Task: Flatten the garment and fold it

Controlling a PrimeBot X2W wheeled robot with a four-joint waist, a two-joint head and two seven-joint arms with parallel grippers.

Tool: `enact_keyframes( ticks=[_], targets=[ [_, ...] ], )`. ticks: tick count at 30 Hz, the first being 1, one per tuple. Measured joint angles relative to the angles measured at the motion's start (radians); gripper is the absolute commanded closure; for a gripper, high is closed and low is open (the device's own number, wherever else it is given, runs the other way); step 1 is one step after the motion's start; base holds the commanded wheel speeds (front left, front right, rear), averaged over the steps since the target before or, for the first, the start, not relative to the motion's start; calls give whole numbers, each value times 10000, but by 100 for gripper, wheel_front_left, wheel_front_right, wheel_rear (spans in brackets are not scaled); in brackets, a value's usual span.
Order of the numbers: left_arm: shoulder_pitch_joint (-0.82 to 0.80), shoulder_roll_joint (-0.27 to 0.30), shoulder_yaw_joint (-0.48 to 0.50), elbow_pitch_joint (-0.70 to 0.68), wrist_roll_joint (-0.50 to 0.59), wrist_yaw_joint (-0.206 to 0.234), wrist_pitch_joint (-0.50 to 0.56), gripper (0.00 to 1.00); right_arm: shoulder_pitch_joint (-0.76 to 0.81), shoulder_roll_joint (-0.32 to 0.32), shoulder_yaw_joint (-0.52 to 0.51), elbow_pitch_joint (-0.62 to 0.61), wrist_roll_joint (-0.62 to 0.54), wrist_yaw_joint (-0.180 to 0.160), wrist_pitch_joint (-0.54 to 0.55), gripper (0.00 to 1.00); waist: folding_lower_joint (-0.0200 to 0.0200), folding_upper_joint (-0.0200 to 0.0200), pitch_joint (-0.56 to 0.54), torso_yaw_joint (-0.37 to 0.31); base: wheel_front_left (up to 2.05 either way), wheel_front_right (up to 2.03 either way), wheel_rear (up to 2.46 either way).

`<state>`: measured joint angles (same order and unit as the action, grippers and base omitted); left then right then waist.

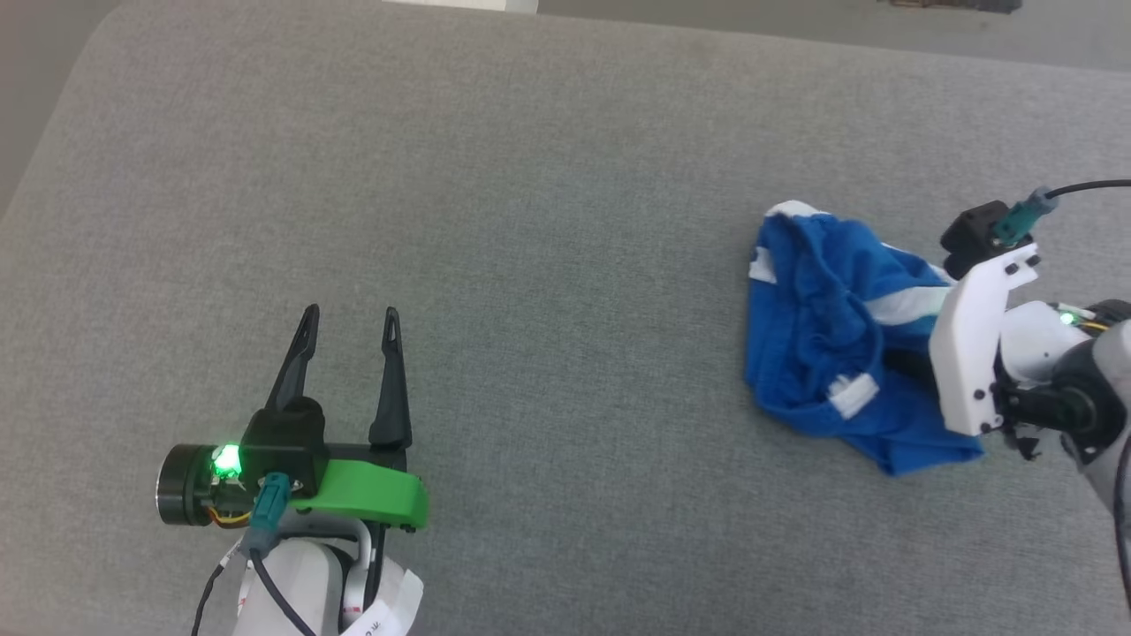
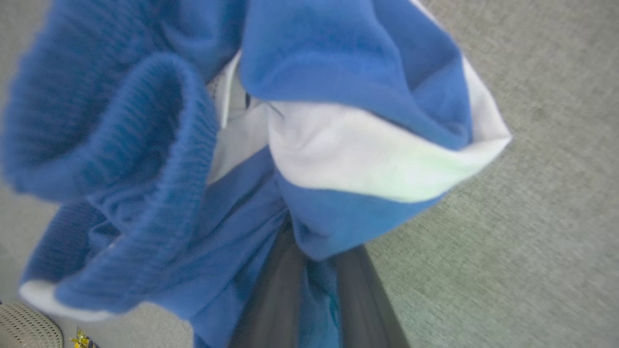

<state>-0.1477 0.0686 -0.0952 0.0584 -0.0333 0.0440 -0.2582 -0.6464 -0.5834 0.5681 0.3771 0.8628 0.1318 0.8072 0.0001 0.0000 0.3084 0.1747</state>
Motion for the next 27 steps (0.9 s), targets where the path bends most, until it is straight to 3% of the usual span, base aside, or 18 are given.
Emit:
enact_keyframes(
  ticks=[6, 17, 21, 27],
  targets=[
    [289, 21, 247, -23, 0, 13, 0, 0, -303, -267, 1034, -1108, 59, 4, -842, 100, -1, 0, -341, -486, 0, 0, 0],
    [597, 238, 570, -472, 77, 17, 0, 0, -1203, -2711, 2217, -2771, -571, 4, -773, 100, 0, 0, -455, -2320, 0, 0, 0],
    [491, 529, 746, -744, 142, 12, 0, 0, -1545, -3308, 2514, -2888, -1254, 4, -798, 100, 0, 0, -262, -3131, 0, 0, 0],
    [132, 938, 857, -1154, 238, 8, 0, 0, -1843, -3490, 2487, -2127, -1666, 4, -1062, 100, -1, 1, 264, -4152, 0, 0, 0]
  ],
)
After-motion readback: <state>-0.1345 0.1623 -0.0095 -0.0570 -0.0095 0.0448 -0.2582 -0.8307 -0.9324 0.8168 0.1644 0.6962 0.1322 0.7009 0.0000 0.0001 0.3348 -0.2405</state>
